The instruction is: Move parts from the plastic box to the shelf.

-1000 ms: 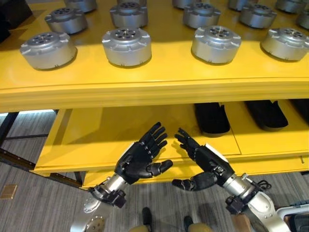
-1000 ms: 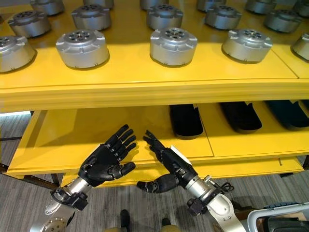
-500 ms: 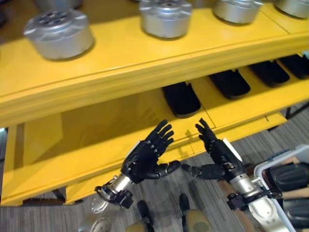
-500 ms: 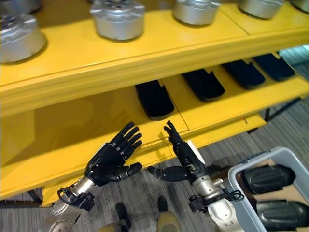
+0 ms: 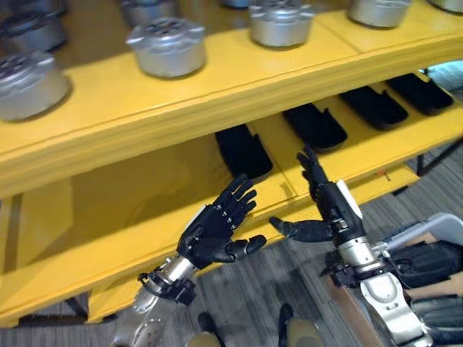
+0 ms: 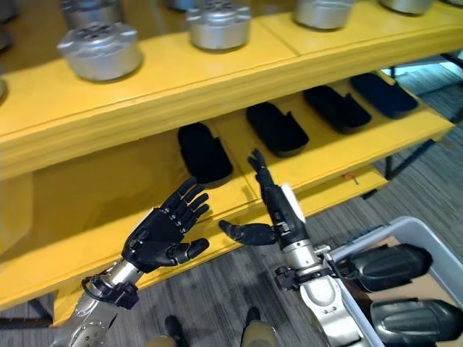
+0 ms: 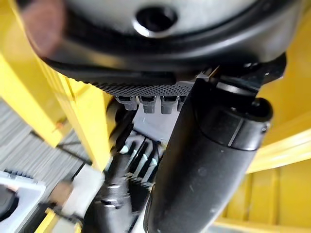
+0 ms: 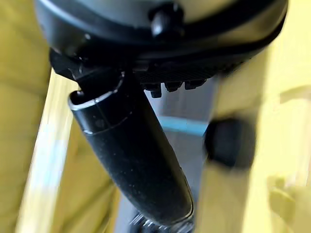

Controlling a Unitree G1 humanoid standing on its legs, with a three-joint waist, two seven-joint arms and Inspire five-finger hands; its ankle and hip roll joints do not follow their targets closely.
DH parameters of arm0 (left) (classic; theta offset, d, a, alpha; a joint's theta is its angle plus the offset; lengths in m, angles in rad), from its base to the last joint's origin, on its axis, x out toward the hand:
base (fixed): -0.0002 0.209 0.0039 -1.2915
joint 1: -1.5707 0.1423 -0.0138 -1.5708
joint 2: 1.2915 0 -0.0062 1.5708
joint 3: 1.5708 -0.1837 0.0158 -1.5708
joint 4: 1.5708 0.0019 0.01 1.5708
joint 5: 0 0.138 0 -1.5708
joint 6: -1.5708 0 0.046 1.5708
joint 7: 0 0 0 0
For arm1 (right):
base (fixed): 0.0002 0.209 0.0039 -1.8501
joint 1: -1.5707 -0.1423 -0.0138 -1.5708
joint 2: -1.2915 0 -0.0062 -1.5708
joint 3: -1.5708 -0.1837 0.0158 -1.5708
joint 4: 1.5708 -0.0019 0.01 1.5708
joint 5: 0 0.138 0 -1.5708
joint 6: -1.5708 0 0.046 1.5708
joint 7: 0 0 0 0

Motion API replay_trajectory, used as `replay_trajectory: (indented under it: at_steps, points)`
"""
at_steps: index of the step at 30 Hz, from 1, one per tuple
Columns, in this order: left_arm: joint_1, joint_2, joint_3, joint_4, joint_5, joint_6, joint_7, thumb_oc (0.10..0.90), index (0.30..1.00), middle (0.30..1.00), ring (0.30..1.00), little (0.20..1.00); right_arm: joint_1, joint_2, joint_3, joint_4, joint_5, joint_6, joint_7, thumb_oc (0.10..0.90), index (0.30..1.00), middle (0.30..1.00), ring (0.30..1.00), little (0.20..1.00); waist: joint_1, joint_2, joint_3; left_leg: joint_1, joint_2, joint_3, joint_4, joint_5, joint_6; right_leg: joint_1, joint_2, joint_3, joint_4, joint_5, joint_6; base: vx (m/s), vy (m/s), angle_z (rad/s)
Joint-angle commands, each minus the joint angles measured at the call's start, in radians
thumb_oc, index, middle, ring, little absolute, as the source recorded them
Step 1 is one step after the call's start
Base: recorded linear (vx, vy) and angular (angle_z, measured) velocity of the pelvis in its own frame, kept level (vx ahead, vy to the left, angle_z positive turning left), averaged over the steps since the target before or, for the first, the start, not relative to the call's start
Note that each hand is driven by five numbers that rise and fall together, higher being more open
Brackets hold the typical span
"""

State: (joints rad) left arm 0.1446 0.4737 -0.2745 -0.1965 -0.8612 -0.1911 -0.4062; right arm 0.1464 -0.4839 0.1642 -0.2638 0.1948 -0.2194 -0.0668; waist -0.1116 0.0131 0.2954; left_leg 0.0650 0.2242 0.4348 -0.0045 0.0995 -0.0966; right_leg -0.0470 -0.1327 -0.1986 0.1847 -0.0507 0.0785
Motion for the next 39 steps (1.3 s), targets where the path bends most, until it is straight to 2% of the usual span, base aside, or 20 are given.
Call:
replay_trajectory:
  at_steps: [1, 4, 8, 11, 12, 15, 16, 19, 20, 22, 23, 24, 25, 26, 27, 28, 30, 31, 33, 39]
  points:
    - [-0.02, 0.004, 0.055, -0.081, -0.077, -0.045, -0.116, 0.9, 1.0, 1.0, 1.0, 1.0, 0.043, -0.029, -0.048, -0.056, -0.018, -0.049, 0.017, 0.9, 1.0, 1.0, 1.0, 1.0, -0.026, -0.039, -0.069, -0.007, -0.095, 0.009, 0.043, -0.131, 0.085, 0.105, -0.077, -0.046, -0.052, -0.003, 0.071, -0.06, -0.166, -0.18]
    - [-0.018, 0.007, 0.048, -0.077, -0.062, -0.041, -0.134, 0.9, 1.0, 1.0, 1.0, 1.0, 0.057, -0.039, -0.105, -0.009, 0.051, -0.085, -0.048, 0.9, 1.0, 1.0, 1.0, 1.0, -0.051, -0.039, -0.075, 0.014, -0.097, 0.021, 0.006, -0.122, 0.078, 0.099, -0.054, -0.034, -0.102, 0.026, 0.066, -0.11, -0.219, -0.32]
    - [-0.052, 0.002, 0.023, -0.076, -0.05, -0.048, -0.105, 0.9, 1.0, 1.0, 1.0, 1.0, 0.056, -0.011, -0.128, 0.001, 0.015, -0.097, -0.132, 0.9, 1.0, 1.0, 1.0, 1.0, -0.091, -0.029, -0.077, 0.031, -0.087, 0.048, -0.018, -0.114, 0.07, 0.089, -0.02, -0.015, -0.13, 0.034, 0.049, -0.13, -0.218, -0.4]
    - [-0.084, -0.005, 0.001, -0.074, -0.039, -0.063, -0.074, 0.9, 1.0, 1.0, 1.0, 1.0, 0.074, -0.002, -0.14, 0.004, 0.008, -0.081, -0.111, 0.9, 1.0, 1.0, 1.0, 1.0, -0.127, -0.019, -0.082, 0.029, -0.064, 0.073, -0.034, -0.091, 0.055, 0.089, 0.011, 0.01, -0.15, 0.031, 0.026, -0.11, -0.197, -0.23]
    - [-0.084, -0.005, 0.001, -0.074, -0.038, -0.063, -0.074, 0.9, 1.0, 1.0, 1.0, 1.0, 0.074, -0.002, -0.14, 0.004, 0.008, -0.081, -0.111, 0.9, 1.0, 1.0, 1.0, 1.0, -0.127, -0.019, -0.082, 0.03, -0.064, 0.073, -0.035, -0.091, 0.054, 0.089, 0.011, 0.01, -0.15, 0.031, 0.026, -0.08, -0.167, -0.14]
    - [-0.1, -0.01, -0.008, -0.068, -0.041, -0.062, -0.065, 0.9, 1.0, 1.0, 1.0, 1.0, 0.09, -0.008, -0.141, 0.013, 0.003, -0.091, -0.093, 0.9, 1.0, 1.0, 1.0, 1.0, -0.143, -0.016, -0.084, 0.021, -0.048, 0.086, -0.04, -0.075, 0.044, 0.095, 0.033, 0.025, -0.165, 0.028, 0.009, -0.07, -0.177, -0.42]
    - [-0.115, -0.018, -0.013, -0.06, -0.065, -0.05, -0.066, 0.9, 1.0, 1.0, 1.0, 1.0, 0.108, -0.018, -0.148, 0.022, 0.032, -0.106, -0.088, 0.9, 1.0, 1.0, 1.0, 1.0, -0.155, -0.019, -0.088, 0.006, -0.028, 0.087, -0.033, -0.059, 0.033, 0.098, 0.058, 0.043, -0.176, 0.026, -0.007, -0.11, -0.307, -0.31]
    - [-0.123, -0.026, -0.023, -0.048, -0.067, -0.06, -0.065, 0.9, 1.0, 1.0, 1.0, 1.0, 0.111, -0.02, -0.146, 0.045, 0.045, -0.126, -0.082, 0.9, 1.0, 1.0, 1.0, 1.0, -0.158, -0.02, -0.09, -0.008, -0.013, 0.064, -0.021, -0.055, 0.026, 0.094, 0.078, 0.063, -0.174, 0.019, -0.02, -0.07, -0.203, -0.37]
    - [-0.119, -0.033, -0.027, -0.043, -0.059, -0.069, -0.061, 0.9, 1.0, 1.0, 1.0, 1.0, 0.101, -0.021, -0.131, 0.068, 0.061, -0.137, -0.059, 0.9, 1.0, 1.0, 1.0, 1.0, -0.148, -0.018, -0.089, -0.018, -0.008, 0.004, -0.008, -0.041, 0.015, 0.092, 0.096, 0.094, -0.172, 0.014, -0.03, -0.02, -0.129, -0.49]
    - [-0.113, -0.034, -0.025, -0.043, -0.052, -0.074, -0.057, 0.9, 1.0, 1.0, 1.0, 1.0, 0.098, -0.023, -0.122, 0.073, 0.069, -0.139, -0.042, 0.9, 1.0, 1.0, 1.0, 1.0, -0.141, -0.017, -0.088, -0.025, -0.008, -0.034, 0.003, -0.03, 0.009, 0.093, 0.106, 0.114, -0.172, 0.012, -0.036, -0.02, -0.147, -0.99]
    - [-0.088, -0.03, -0.006, -0.047, -0.049, -0.085, -0.049, 0.9, 1.0, 1.0, 1.0, 1.0, 0.099, -0.028, -0.106, 0.076, 0.088, -0.15, 0.013, 0.9, 1.0, 1.0, 1.0, 1.0, -0.115, -0.019, -0.089, -0.054, -0.028, -0.136, 0.047, -0.022, 0.02, 0.078, 0.126, 0.173, -0.167, 0.022, -0.052, 0.03, -0.166, -1.0]
    - [-0.039, -0.024, 0.024, -0.057, -0.061, -0.108, -0.051, 0.9, 1.0, 1.0, 1.0, 1.0, 0.105, -0.035, -0.091, 0.074, 0.1, -0.153, 0.07, 0.9, 1.0, 1.0, 1.0, 1.0, -0.084, -0.021, -0.093, -0.067, -0.101, -0.271, 0.078, -0.065, 0.04, 0.078, 0.138, 0.243, -0.176, 0.03, -0.051, 0.04, -0.135, -1.79]
    - [-0.026, -0.024, 0.034, -0.062, -0.064, -0.109, -0.051, 0.9, 1.0, 1.0, 1.0, 1.0, 0.107, -0.036, -0.087, 0.073, 0.107, -0.152, 0.084, 0.9, 1.0, 1.0, 1.0, 1.0, -0.075, -0.022, -0.096, -0.071, -0.121, -0.303, 0.084, -0.077, 0.048, 0.076, 0.142, 0.262, -0.18, 0.034, -0.051, 0.13, -0.107, -3.11]
    - [0.026, -0.027, 0.08, -0.081, -0.072, -0.09, -0.074, 0.9, 1.0, 1.0, 1.0, 1.0, 0.135, -0.035, -0.079, 0.06, 0.125, -0.151, 0.101, 0.9, 1.0, 1.0, 1.0, 1.0, -0.055, -0.023, -0.109, -0.07, -0.23, -0.346, 0.096, -0.16, 0.098, 0.079, 0.158, 0.309, -0.201, 0.051, -0.043, 0.07, -0.074, -3.25]
    - [0.027, -0.026, 0.081, -0.081, -0.072, -0.089, -0.075, 0.9, 1.0, 1.0, 1.0, 1.0, 0.137, -0.035, -0.079, 0.059, 0.125, -0.151, 0.1, 0.9, 1.0, 1.0, 1.0, 1.0, -0.055, -0.023, -0.11, -0.07, -0.233, -0.345, 0.096, -0.161, 0.1, 0.079, 0.159, 0.31, -0.201, 0.051, -0.043, 0.07, -0.075, -2.31]
    - [0.037, -0.025, 0.084, -0.081, -0.072, -0.083, -0.085, 0.9, 1.0, 1.0, 1.0, 1.0, 0.146, -0.031, -0.076, 0.053, 0.122, -0.154, 0.09, 0.9, 1.0, 1.0, 1.0, 1.0, -0.055, -0.019, -0.112, -0.068, -0.268, -0.348, 0.094, -0.173, 0.114, 0.077, 0.169, 0.316, -0.201, 0.055, -0.039, 0.04, -0.011, -0.9]
    - [0.059, -0.024, 0.083, -0.082, -0.068, -0.094, -0.065, 0.9, 1.0, 1.0, 1.0, 1.0, 0.145, -0.028, -0.058, 0.05, 0.118, -0.151, 0.095, 0.9, 1.0, 1.0, 1.0, 1.0, -0.041, -0.015, -0.114, -0.071, -0.316, -0.415, 0.087, -0.175, 0.132, 0.069, 0.19, 0.35, -0.198, 0.063, -0.034, 0.06, -0.011, -0.79]
    - [0.078, -0.03, 0.085, -0.084, -0.066, -0.083, -0.059, 0.9, 1.0, 1.0, 1.0, 1.0, 0.143, -0.024, -0.046, 0.05, 0.155, -0.135, 0.112, 0.9, 1.0, 1.0, 1.0, 1.0, -0.026, -0.015, -0.116, -0.071, -0.351, -0.486, 0.079, -0.172, 0.148, 0.058, 0.206, 0.382, -0.196, 0.07, -0.031, 0.06, -0.009, -0.46]
    - [0.098, -0.029, 0.087, -0.096, -0.051, -0.089, -0.059, 0.9, 1.0, 1.0, 1.0, 1.0, 0.134, -0.02, -0.034, 0.055, 0.171, -0.125, 0.115, 0.9, 1.0, 1.0, 1.0, 1.0, -0.014, -0.015, -0.12, -0.063, -0.366, -0.532, 0.056, -0.164, 0.157, 0.046, 0.217, 0.404, -0.2, 0.076, -0.028, 0.04, 0.004, -0.09]
    - [0.113, 0.002, 0.073, -0.099, -0.052, -0.113, -0.092, 0.9, 1.0, 1.0, 1.0, 1.0, 0.112, -0.022, -0.02, 0.062, 0.145, -0.146, 0.071, 0.9, 1.0, 1.0, 1.0, 1.0, -0.005, -0.012, -0.128, -0.042, -0.352, -0.549, -0.027, -0.124, 0.161, 0.038, 0.22, 0.402, -0.212, 0.084, -0.024, 0.0, 0.065, -0.31]
